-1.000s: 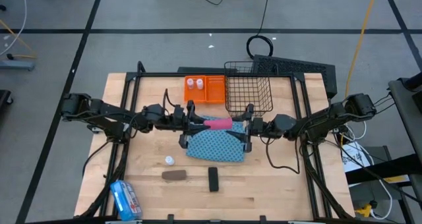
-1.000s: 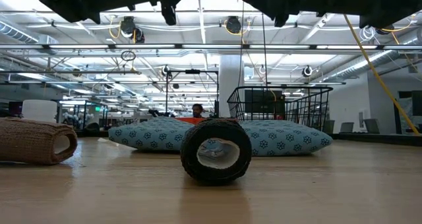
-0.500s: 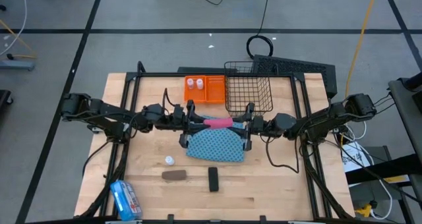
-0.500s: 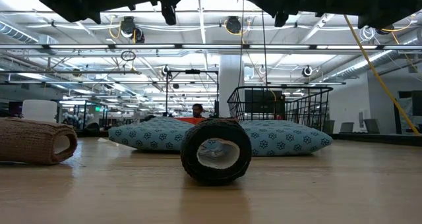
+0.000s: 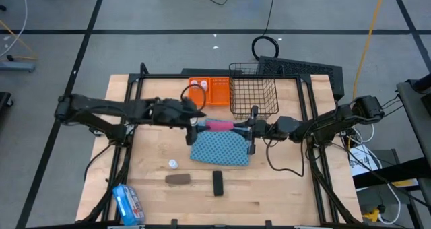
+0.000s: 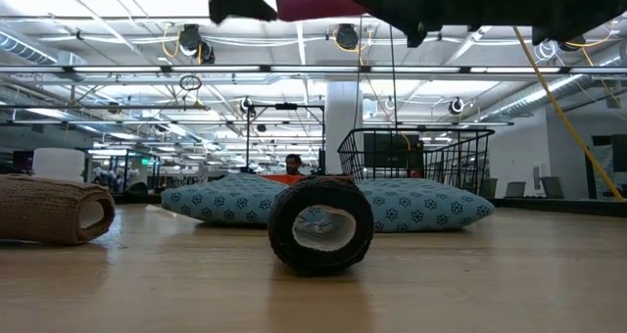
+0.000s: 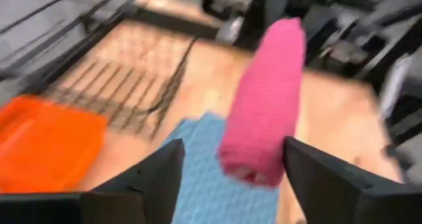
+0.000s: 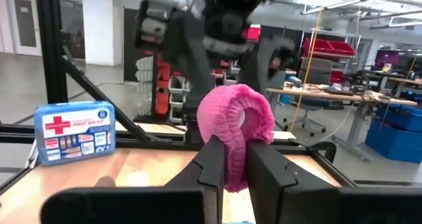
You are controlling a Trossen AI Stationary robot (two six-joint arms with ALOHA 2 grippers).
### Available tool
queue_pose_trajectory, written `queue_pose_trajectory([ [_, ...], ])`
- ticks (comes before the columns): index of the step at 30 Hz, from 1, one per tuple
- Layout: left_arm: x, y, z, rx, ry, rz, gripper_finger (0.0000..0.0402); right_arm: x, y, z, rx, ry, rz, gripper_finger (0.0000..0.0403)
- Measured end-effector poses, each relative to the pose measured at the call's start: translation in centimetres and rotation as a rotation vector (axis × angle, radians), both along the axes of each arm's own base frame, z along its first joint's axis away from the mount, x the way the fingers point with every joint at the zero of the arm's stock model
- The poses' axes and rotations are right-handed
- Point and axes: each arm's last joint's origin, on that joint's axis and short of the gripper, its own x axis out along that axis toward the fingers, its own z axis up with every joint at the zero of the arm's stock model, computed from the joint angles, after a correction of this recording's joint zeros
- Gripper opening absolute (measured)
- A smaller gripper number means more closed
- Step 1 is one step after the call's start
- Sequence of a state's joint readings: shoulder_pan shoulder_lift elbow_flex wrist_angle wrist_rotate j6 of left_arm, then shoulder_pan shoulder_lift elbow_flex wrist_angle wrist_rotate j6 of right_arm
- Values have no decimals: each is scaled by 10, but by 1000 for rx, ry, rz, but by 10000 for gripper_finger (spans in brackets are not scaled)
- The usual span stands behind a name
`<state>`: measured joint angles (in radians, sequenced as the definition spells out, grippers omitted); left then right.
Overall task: Pick & Place Medicine items
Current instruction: Put the pink bandage into the right orange basket
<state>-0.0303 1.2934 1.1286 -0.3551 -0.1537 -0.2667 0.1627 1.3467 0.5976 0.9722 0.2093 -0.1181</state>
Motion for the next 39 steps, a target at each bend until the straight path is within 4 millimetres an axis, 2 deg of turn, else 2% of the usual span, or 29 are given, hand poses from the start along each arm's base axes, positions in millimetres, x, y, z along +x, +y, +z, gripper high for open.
queue_pose_trajectory([
  [4,6,2,43,39,80,44,290,0,1,0,-3,7,28,29],
  [7,16,2,60,78,157,8,294,0,1,-2,-7,19,39,28],
  [12,49,-2,50,79,376,-128,295,0,1,-3,10,36,54,28],
  [16,75,-6,42,67,472,-240,295,1,0,-7,7,66,46,28],
  [19,89,-8,39,94,522,-258,296,1,0,-9,5,86,46,28],
  [24,95,-6,42,118,579,-267,296,1,-1,-10,5,99,27,28],
  [29,90,-4,62,119,528,-249,296,1,-4,-11,5,108,7,28],
  [32,86,-6,73,56,482,-245,296,1,-6,-11,7,104,-2,28],
  [35,88,-9,73,-18,458,-292,296,2,-6,-11,6,108,1,28],
  [39,98,-12,59,-37,492,-277,296,2,-6,-11,7,104,-1,28],
])
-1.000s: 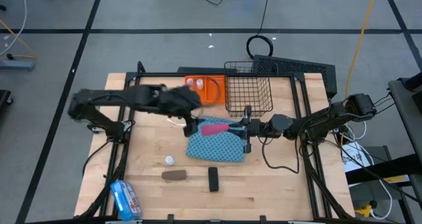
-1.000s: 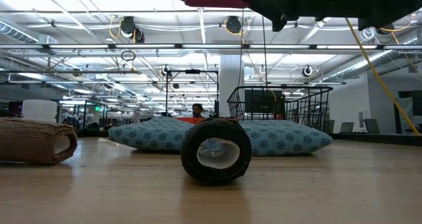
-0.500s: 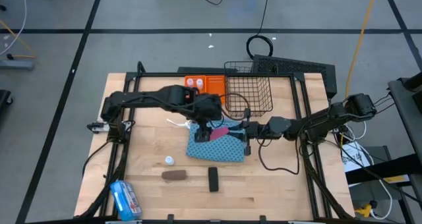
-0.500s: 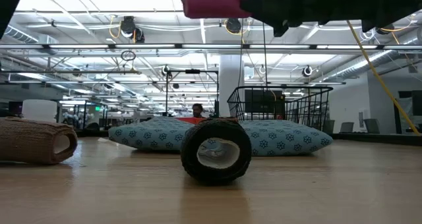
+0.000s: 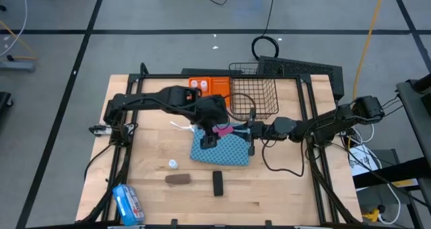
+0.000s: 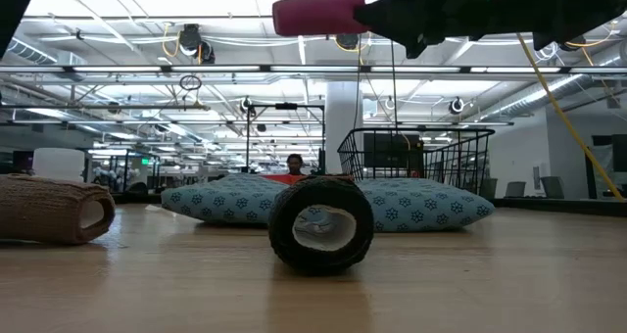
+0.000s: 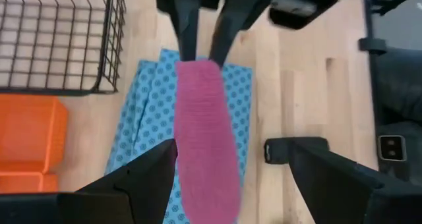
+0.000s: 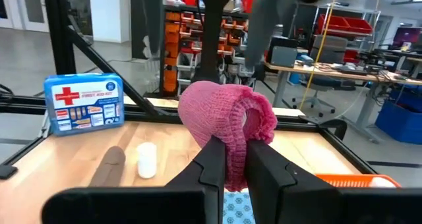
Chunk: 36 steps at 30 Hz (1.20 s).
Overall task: Pick & Place Medicine items
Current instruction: Put the pink bandage into the right orange basket
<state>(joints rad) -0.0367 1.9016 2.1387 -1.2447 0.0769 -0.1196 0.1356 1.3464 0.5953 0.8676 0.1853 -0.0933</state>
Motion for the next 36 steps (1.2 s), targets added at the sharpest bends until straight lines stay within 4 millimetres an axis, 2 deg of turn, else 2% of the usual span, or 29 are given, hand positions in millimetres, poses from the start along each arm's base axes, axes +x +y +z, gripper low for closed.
queue_pose_trajectory([
  [6,22,0,-32,5,87,11,296,0,0,0,0,-1,3,28],
  [10,23,3,-35,20,105,26,287,0,0,0,-1,1,4,28],
  [17,16,4,-25,28,85,48,215,0,0,0,-1,4,3,26],
  [25,15,5,-25,30,91,46,131,0,0,-1,-2,7,3,26],
  [27,15,6,-25,54,90,58,103,0,0,-1,-2,8,-2,42],
  [31,11,8,-20,135,76,105,45,0,-1,0,-1,4,-22,99],
  [36,-11,17,10,228,-16,228,45,-4,0,3,-1,18,-71,153],
])
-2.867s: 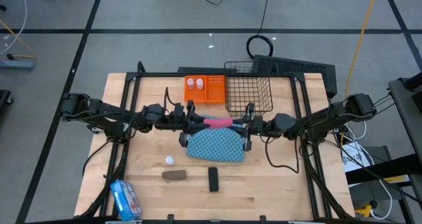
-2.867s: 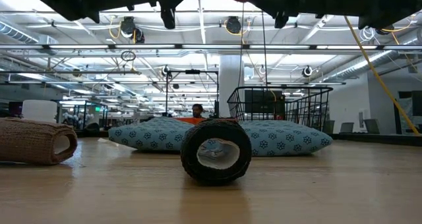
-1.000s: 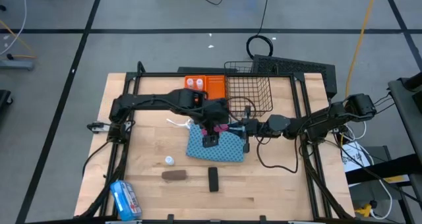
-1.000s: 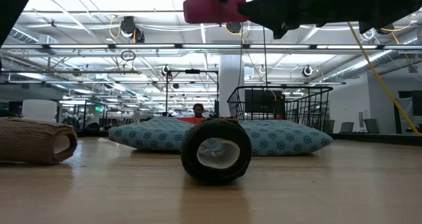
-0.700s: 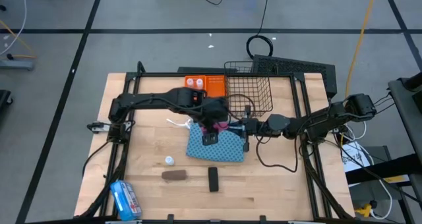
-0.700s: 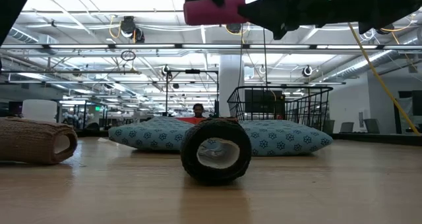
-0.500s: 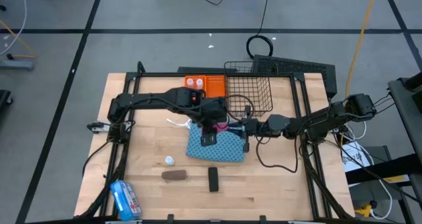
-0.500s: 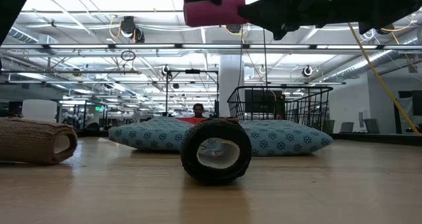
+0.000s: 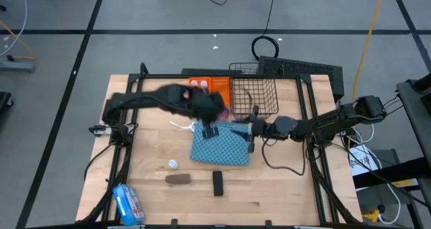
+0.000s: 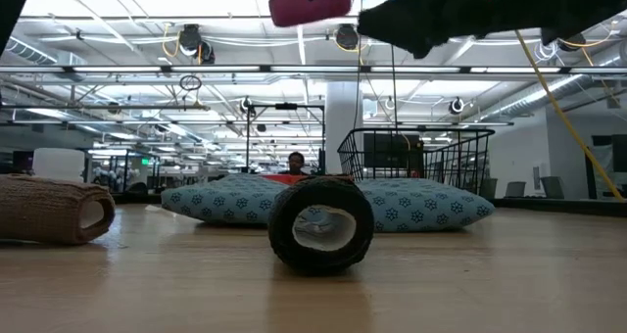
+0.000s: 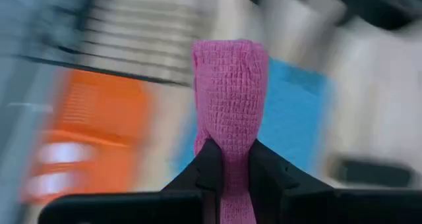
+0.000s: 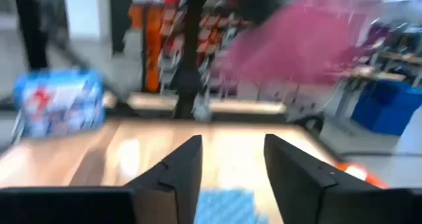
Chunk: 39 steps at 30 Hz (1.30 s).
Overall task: Pick & Place Medicine items
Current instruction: Put the pink bandage into the right orange basket
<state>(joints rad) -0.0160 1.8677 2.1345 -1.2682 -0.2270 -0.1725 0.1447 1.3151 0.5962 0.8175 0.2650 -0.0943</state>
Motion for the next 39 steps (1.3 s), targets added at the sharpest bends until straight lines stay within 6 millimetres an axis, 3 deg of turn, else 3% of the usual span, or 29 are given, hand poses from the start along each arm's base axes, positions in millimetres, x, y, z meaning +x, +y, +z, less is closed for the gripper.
queue_pose_trajectory([
  [3,-10,13,13,67,-52,117,45,-7,2,-1,-33,65,-9,170],
  [10,-13,64,8,62,-60,296,45,-25,8,17,-60,64,8,169],
  [17,-11,130,-39,-131,-69,475,45,-41,8,27,-44,85,19,152],
  [22,-29,167,-81,-367,-26,805,47,-48,7,30,-42,102,19,139],
  [25,-37,185,-90,-462,-31,827,50,-48,7,30,-42,103,21,131],
  [28,-41,198,-92,-536,-81,874,46,-48,7,29,-43,106,21,123],
  [35,-23,209,-81,-578,-336,829,47,-48,7,29,-42,106,21,111],
  [39,-13,209,-92,-582,-333,831,46,-48,7,29,-40,106,21,106],
])
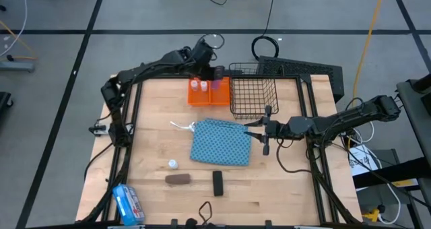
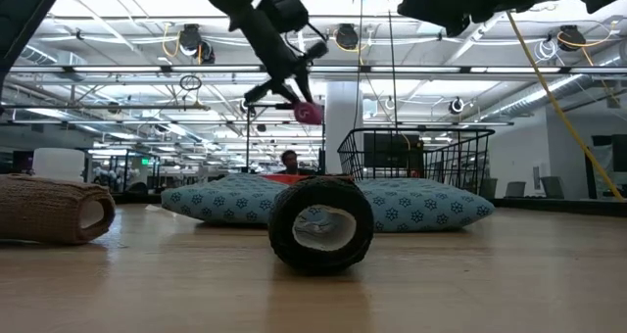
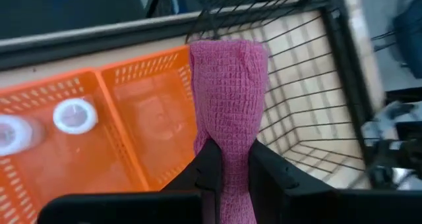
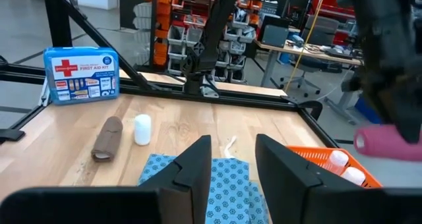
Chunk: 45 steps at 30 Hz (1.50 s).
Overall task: Pick & Place Medicine items
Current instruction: Put the pink bandage into the right orange basket
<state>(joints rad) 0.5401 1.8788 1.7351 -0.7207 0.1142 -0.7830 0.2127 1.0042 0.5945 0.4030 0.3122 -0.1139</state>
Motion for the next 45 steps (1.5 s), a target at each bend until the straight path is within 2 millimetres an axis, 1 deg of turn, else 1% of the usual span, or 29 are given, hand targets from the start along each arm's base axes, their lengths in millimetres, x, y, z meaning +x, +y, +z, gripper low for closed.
queue_pose_trajectory([
  [6,20,10,-30,-39,-10,10,45,0,0,0,23,-2,-1,104],
  [11,24,20,-50,-78,18,52,47,-1,4,0,22,-2,19,104],
  [19,33,25,-79,-139,49,94,49,-1,6,1,15,-12,26,104],
  [25,47,31,-95,-178,-40,73,50,-1,6,1,15,-14,25,104],
  [28,50,31,-103,-209,-36,60,51,-1,6,1,21,-14,25,104],
  [34,47,34,-104,-205,-32,61,62,-1,6,1,21,-12,25,104],
  [45,47,34,-104,-165,-14,37,139,-1,6,1,22,-12,24,104],
])
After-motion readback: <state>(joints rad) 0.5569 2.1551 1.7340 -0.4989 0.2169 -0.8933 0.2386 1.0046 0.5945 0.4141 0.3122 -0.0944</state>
